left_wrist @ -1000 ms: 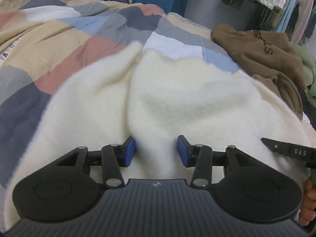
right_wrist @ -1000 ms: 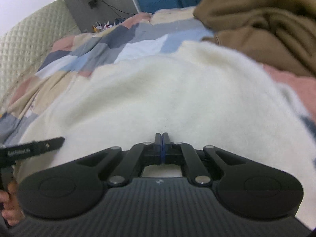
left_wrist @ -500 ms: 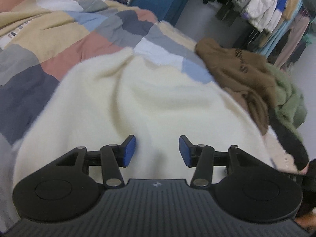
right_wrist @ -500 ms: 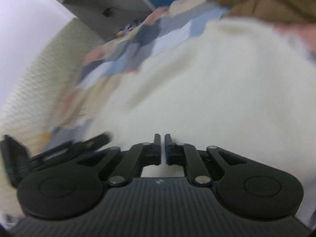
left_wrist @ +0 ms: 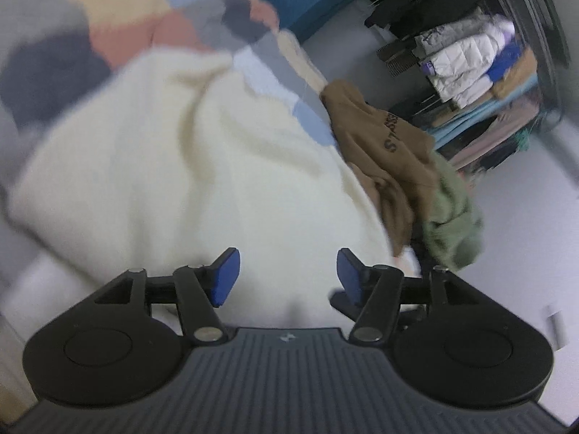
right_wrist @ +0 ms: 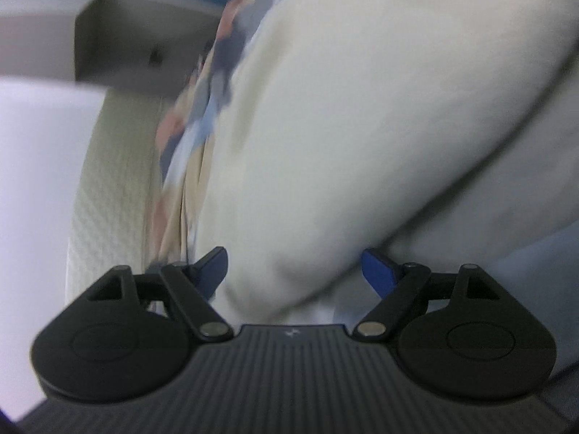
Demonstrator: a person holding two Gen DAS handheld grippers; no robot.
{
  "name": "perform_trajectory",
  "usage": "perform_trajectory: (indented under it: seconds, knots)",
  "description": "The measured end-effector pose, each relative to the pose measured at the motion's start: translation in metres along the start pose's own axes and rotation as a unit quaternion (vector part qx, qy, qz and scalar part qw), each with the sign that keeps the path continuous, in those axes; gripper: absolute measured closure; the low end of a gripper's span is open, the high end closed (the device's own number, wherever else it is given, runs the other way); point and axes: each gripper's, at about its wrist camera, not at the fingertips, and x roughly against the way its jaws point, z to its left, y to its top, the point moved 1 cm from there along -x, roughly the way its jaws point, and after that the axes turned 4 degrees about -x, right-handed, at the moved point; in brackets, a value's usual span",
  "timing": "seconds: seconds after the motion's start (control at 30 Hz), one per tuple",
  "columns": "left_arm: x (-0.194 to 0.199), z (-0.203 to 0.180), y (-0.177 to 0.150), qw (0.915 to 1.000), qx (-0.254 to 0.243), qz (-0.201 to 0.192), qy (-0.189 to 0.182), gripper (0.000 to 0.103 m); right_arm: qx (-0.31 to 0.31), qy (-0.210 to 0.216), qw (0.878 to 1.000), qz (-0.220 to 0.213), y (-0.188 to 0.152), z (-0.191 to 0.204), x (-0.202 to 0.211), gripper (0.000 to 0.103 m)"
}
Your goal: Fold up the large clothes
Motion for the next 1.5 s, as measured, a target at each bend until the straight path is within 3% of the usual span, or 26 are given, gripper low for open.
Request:
perform_trajectory:
  seconds: [0.13, 0.2, 0.33, 0.5, 0.57, 0.67, 0.77, 0.87, 1.0, 1.1, 1.2, 1.3, 1.4, 1.5]
  knots:
    - [-0.011, 0.005, -0.003, 0.9979, 0.042, 0.028, -0.04, 0.031, -0.032, 0.019, 0.999, -0.025, 0.009, -0.01, 0.001, 0.019]
    - [-0.017, 0.007, -0.006, 0.9968, 0.056, 0.036, -0.045, 0.023, -0.02, 0.033, 0.999, -0.026, 0.013, -0.005, -0.001, 0.018]
    - [-0.033, 0.011, -0.013, 0.9917, 0.084, 0.063, -0.074, 0.018, 0.033, 0.073, 0.996, -0.033, 0.013, 0.019, 0.003, 0.018]
    - [-0.056, 0.023, -0.019, 0.9871, 0.117, 0.083, -0.071, 0.015, 0.013, 0.136, 0.99, -0.041, 0.024, 0.021, 0.014, 0.018]
    - [-0.063, 0.037, -0.019, 0.982, 0.161, 0.076, -0.065, 0.015, 0.0, 0.13, 0.991, -0.04, 0.025, 0.017, 0.012, 0.018]
    - [-0.064, 0.064, -0.023, 0.9661, 0.248, 0.049, -0.052, 0.016, -0.018, 0.109, 0.993, -0.036, 0.021, 0.013, 0.006, 0.018]
    - [-0.061, 0.079, -0.024, 0.9547, 0.294, 0.022, -0.037, 0.016, -0.03, 0.087, 0.995, -0.037, 0.018, 0.007, 0.008, 0.019]
    - [-0.056, 0.087, -0.021, 0.9498, 0.312, -0.003, -0.016, 0.016, -0.052, 0.054, 0.996, -0.038, 0.02, -0.001, 0.008, 0.019]
    - [-0.052, 0.092, -0.013, 0.9472, 0.318, -0.036, 0.01, 0.017, -0.097, 0.045, 0.992, -0.061, 0.03, -0.017, 0.017, 0.019]
    - [-0.048, 0.09, -0.004, 0.9502, 0.303, -0.066, 0.028, 0.017, -0.11, 0.025, 0.99, -0.088, 0.037, -0.023, 0.025, 0.019]
    - [-0.047, 0.085, 0.004, 0.9544, 0.281, -0.085, 0.053, 0.023, -0.107, -0.025, 0.989, -0.102, 0.041, -0.028, 0.02, 0.022]
    - [-0.046, 0.085, 0.014, 0.9553, 0.266, -0.097, 0.083, 0.038, -0.124, -0.027, 0.985, -0.12, 0.047, -0.033, 0.02, 0.024]
    - [-0.049, 0.086, 0.022, 0.9563, 0.257, -0.107, 0.09, 0.053, -0.105, -0.04, 0.983, -0.146, 0.051, -0.028, 0.023, 0.026]
    - [-0.049, 0.082, 0.026, 0.961, 0.232, -0.117, 0.094, 0.061, -0.094, -0.048, 0.983, -0.149, 0.052, -0.029, 0.024, 0.041]
